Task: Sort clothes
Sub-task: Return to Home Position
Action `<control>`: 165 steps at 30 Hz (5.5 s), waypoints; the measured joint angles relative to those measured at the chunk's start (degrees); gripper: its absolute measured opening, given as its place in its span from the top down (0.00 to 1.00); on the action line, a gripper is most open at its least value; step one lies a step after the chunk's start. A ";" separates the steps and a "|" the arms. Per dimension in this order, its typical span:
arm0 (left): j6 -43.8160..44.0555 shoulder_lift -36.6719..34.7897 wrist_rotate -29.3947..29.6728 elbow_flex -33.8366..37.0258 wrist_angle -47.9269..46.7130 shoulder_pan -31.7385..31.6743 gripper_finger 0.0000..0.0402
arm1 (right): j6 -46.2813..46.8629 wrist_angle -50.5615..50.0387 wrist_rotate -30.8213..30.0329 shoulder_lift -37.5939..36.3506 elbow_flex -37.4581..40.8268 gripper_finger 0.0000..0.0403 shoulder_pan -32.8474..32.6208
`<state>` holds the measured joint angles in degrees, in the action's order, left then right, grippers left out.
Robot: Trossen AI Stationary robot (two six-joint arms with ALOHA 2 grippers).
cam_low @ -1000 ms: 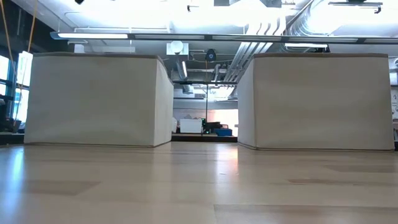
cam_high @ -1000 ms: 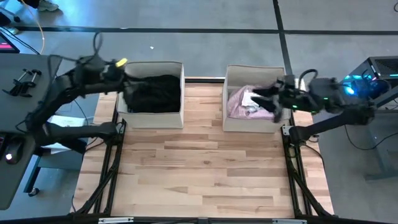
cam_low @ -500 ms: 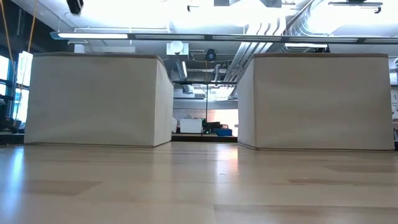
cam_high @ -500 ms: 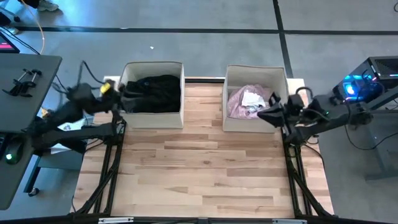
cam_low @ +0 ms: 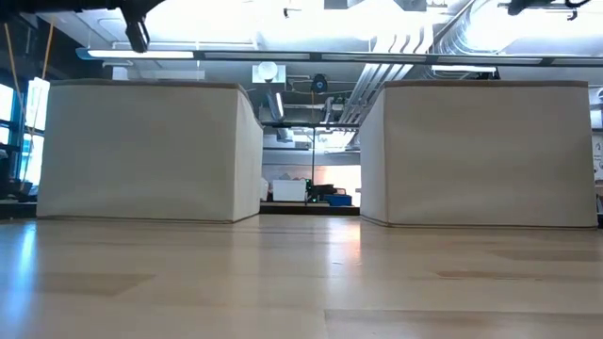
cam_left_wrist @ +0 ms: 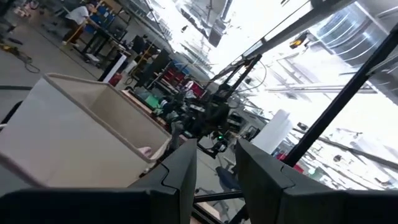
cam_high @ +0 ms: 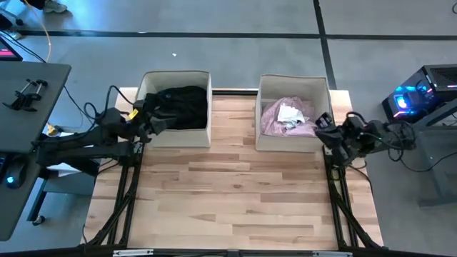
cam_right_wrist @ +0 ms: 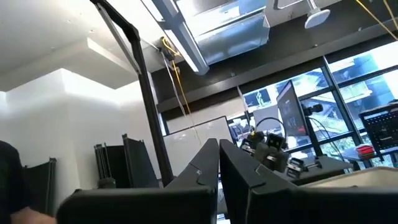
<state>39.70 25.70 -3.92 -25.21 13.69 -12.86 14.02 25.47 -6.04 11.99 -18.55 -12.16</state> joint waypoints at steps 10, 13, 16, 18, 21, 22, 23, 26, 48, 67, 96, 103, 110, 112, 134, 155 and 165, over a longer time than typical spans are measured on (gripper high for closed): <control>0.81 -0.83 0.71 -0.02 -0.44 0.39 0.75 | 10.71 -11.35 1.17 -10.39 6.71 1.00 0.00; 0.83 -0.90 1.68 -0.02 -0.48 0.54 0.75 | 13.62 -3.92 3.29 -10.00 12.63 1.00 0.00; 0.78 -0.88 2.48 -0.02 -0.51 0.60 0.75 | 16.25 5.68 3.50 -10.31 18.10 1.00 0.00; 0.77 -0.86 2.98 -0.02 -0.50 0.59 0.75 | 18.87 -1.11 3.04 -10.25 17.05 1.00 0.00; 0.77 -0.88 3.43 -0.02 -0.51 0.59 0.75 | 19.09 -14.57 3.08 -10.10 15.91 1.00 -0.01; 0.74 -0.88 3.57 -0.02 -0.52 0.59 0.75 | 18.54 -18.26 3.07 -10.10 15.77 1.00 0.00; 0.74 -0.87 3.63 -0.02 -0.57 0.59 0.75 | 18.02 -21.73 3.04 -10.10 15.72 1.00 0.00; 0.74 -0.88 3.80 -0.02 -0.58 0.59 0.75 | 16.14 -31.37 3.10 -9.98 15.68 1.00 0.01; 0.79 -0.88 1.03 -0.07 -3.67 0.59 0.75 | -21.07 -25.42 1.64 -10.91 17.34 1.00 0.51; -24.26 -2.32 10.69 1.25 -5.14 25.83 1.00 | -20.91 -25.68 1.63 -10.58 17.34 1.00 0.55; -39.48 -22.94 5.34 24.48 -13.20 18.68 1.00 | -20.89 -25.64 1.77 -10.43 17.34 1.00 0.53; -40.37 -20.14 7.39 24.26 -12.74 18.40 1.00 | -20.89 -25.68 1.77 -10.45 17.34 1.00 0.54; -40.39 -20.07 7.45 24.26 -12.63 18.40 1.00 | -20.89 -25.66 1.77 -10.45 17.34 1.00 0.54; -40.31 -20.08 7.45 24.25 -12.87 18.40 1.00 | -20.89 -25.66 1.77 -10.45 17.34 1.00 0.54; -22.19 -25.45 5.68 24.20 -13.12 17.46 1.00 | -20.89 -25.68 1.75 -10.45 17.34 1.00 0.55; -22.27 -25.45 5.68 24.20 -13.03 17.46 1.00 | -20.89 -25.68 1.76 -10.47 17.34 1.00 0.54; -22.30 -25.45 5.68 24.20 -13.01 17.46 1.00 | -20.89 -25.68 1.77 -10.47 17.34 1.00 0.53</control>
<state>17.41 0.25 1.76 -1.02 0.68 4.60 -6.87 -0.21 -4.27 1.52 -1.21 -11.64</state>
